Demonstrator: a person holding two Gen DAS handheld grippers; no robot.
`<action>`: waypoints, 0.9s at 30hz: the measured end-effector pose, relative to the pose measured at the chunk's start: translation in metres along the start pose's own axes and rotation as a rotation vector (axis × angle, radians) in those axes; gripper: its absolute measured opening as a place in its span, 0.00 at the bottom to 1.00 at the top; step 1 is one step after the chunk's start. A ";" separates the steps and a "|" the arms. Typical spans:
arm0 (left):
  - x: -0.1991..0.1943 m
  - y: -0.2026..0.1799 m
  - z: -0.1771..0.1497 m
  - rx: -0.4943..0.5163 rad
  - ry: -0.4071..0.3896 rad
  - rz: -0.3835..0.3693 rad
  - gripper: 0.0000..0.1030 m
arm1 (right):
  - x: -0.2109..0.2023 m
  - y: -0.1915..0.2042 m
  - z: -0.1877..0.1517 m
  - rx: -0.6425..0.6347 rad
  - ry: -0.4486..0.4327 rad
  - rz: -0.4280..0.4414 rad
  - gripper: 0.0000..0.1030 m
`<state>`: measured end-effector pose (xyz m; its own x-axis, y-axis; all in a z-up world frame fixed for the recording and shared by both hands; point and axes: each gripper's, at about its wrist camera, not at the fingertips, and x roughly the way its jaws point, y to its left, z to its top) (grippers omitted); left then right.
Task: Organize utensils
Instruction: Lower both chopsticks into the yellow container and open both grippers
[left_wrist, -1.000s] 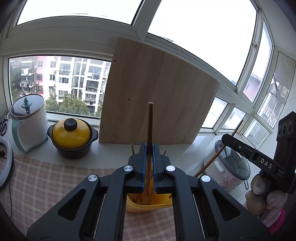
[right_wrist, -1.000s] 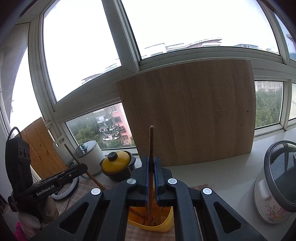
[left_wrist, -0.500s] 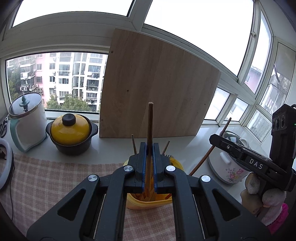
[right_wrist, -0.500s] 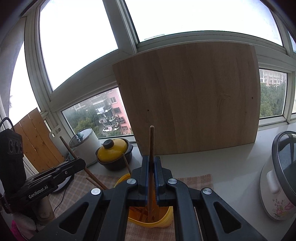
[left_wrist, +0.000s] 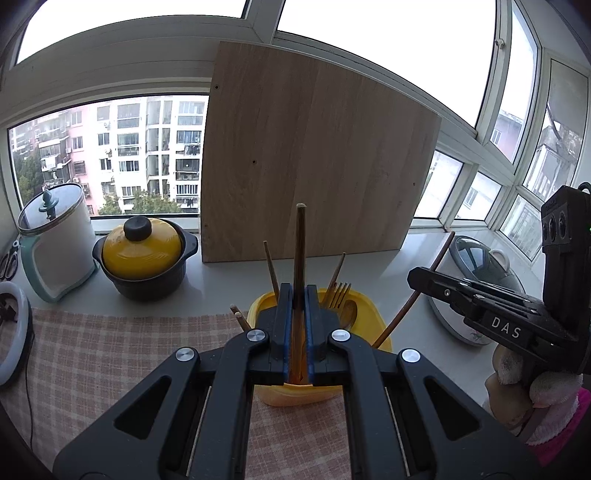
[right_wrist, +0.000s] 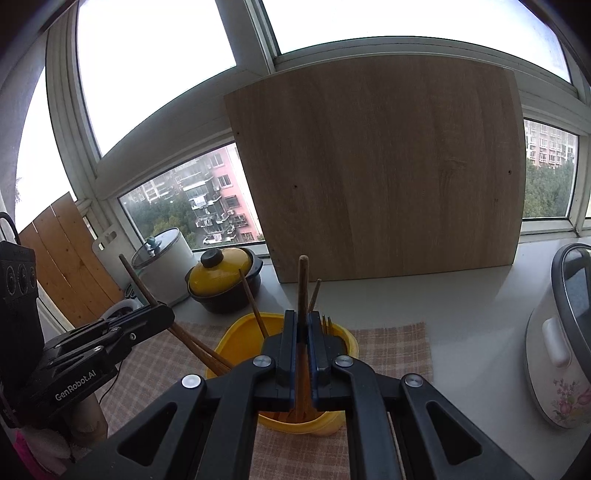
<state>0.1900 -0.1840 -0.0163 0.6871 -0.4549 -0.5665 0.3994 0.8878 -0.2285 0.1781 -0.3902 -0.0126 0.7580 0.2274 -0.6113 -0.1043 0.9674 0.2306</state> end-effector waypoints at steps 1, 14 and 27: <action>0.001 0.000 -0.001 0.002 0.003 0.001 0.03 | 0.001 0.000 -0.001 -0.002 0.005 -0.002 0.02; 0.008 0.000 -0.006 -0.001 0.037 0.004 0.03 | 0.011 0.002 -0.009 -0.021 0.048 -0.031 0.03; 0.006 -0.001 -0.008 0.004 0.048 0.005 0.11 | 0.008 0.002 -0.013 -0.036 0.039 -0.059 0.22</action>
<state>0.1889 -0.1872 -0.0257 0.6594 -0.4466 -0.6048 0.3985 0.8898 -0.2225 0.1760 -0.3851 -0.0268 0.7378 0.1736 -0.6524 -0.0839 0.9825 0.1666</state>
